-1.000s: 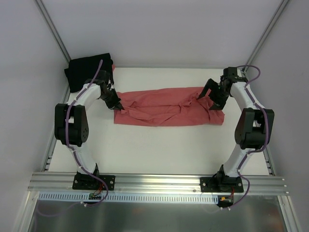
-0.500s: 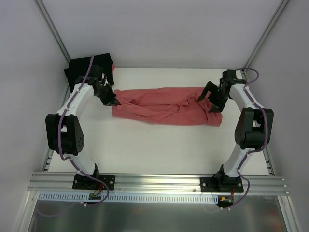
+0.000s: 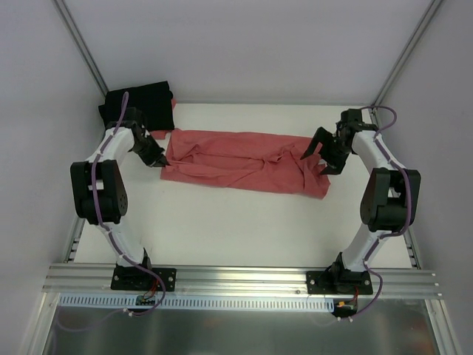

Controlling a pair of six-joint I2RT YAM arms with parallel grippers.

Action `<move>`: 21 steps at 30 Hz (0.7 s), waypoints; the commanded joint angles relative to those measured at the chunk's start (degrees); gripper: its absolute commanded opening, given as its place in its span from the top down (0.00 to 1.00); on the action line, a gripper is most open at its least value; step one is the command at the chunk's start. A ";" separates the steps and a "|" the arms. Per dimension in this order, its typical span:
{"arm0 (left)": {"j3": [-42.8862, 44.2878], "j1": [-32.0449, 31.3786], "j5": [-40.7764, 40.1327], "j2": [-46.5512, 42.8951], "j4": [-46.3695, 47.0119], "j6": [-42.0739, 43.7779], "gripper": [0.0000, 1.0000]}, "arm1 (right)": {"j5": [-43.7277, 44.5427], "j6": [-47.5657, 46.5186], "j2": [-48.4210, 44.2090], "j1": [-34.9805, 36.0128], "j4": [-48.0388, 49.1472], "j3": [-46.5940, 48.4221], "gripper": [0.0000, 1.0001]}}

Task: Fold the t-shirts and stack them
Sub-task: Fold the other side of the tshirt into a rectangle

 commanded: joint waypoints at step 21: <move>26.53 4.16 1.26 20.99 -3.42 -2.67 0.07 | 0.37 -0.85 0.60 0.47 -2.58 3.79 0.01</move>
